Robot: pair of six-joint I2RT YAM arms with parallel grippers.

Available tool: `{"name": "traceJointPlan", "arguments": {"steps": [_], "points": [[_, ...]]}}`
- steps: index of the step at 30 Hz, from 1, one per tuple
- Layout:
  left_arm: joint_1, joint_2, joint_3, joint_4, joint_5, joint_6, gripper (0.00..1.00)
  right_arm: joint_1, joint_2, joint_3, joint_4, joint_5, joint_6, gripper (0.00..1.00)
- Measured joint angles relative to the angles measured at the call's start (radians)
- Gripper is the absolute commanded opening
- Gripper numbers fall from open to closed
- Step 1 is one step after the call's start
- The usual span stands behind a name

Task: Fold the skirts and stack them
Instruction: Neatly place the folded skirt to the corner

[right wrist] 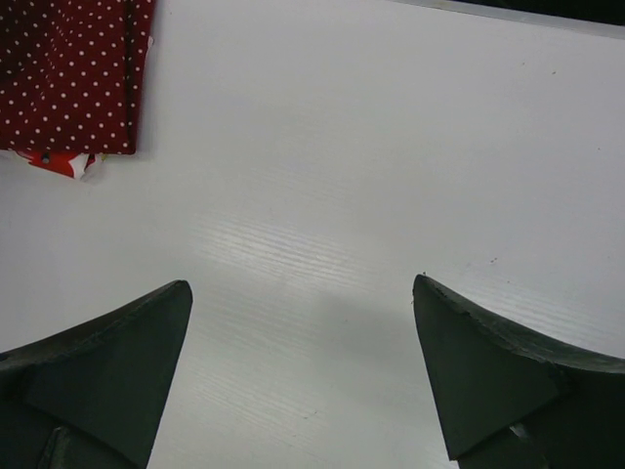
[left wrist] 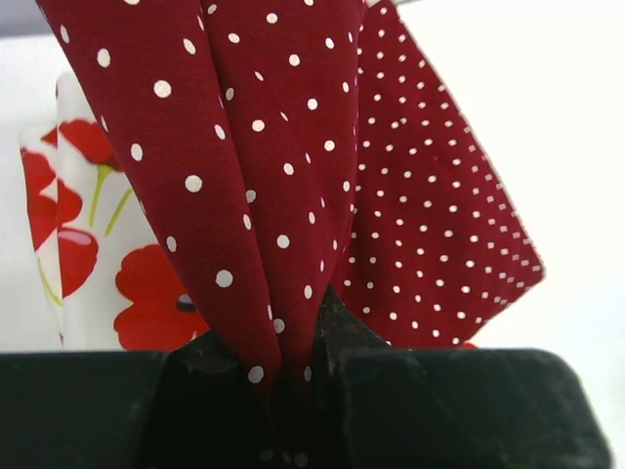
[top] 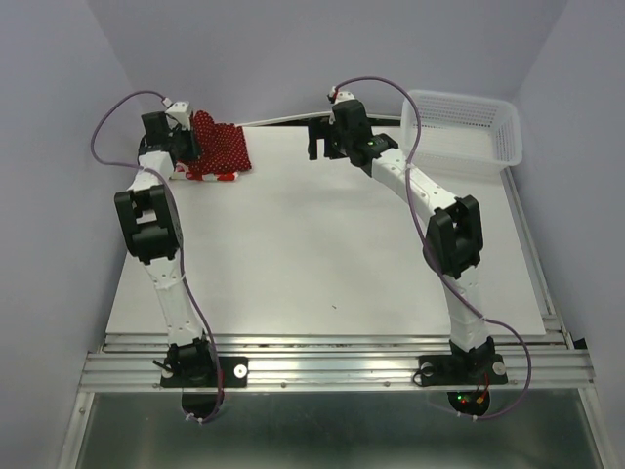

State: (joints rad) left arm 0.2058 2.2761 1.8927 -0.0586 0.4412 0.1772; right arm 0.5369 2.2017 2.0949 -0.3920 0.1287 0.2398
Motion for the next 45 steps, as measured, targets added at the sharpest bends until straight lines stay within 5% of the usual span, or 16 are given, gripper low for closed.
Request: {"name": "traceJointPlan", "arguments": {"steps": [6,10,17,26,31,35,36,39,45], "points": [[0.032,0.056,0.034,-0.029,-0.012,0.002,0.07,0.0,0.0,0.0,0.0,-0.007,0.0,1.0],[0.039,0.067,0.061,-0.047,-0.031,0.009,0.39,0.0,0.0,0.0,0.0,-0.009,0.0,1.0],[0.037,0.068,0.132,-0.056,-0.093,0.026,0.76,0.0,0.0,-0.014,0.0,-0.011,0.0,1.0],[0.047,0.046,0.18,-0.052,-0.27,0.071,0.82,0.0,0.0,-0.016,-0.002,-0.013,-0.006,1.0],[0.071,-0.019,0.18,-0.077,-0.249,0.103,0.63,0.0,0.0,-0.018,-0.001,-0.013,-0.014,1.0],[0.084,-0.066,0.186,-0.132,-0.15,0.108,0.59,0.0,-0.002,-0.039,0.0,-0.024,-0.032,1.0],[0.086,-0.069,0.186,-0.141,-0.134,0.107,0.61,0.0,-0.002,-0.049,-0.002,-0.037,-0.04,1.0],[0.087,-0.09,0.12,-0.122,-0.076,0.092,0.98,0.0,-0.006,-0.07,-0.007,-0.071,-0.066,1.0],[0.062,-0.32,-0.312,-0.079,-0.037,0.088,0.99,-0.035,-0.11,-0.251,-0.011,-0.185,-0.097,1.0]]}}
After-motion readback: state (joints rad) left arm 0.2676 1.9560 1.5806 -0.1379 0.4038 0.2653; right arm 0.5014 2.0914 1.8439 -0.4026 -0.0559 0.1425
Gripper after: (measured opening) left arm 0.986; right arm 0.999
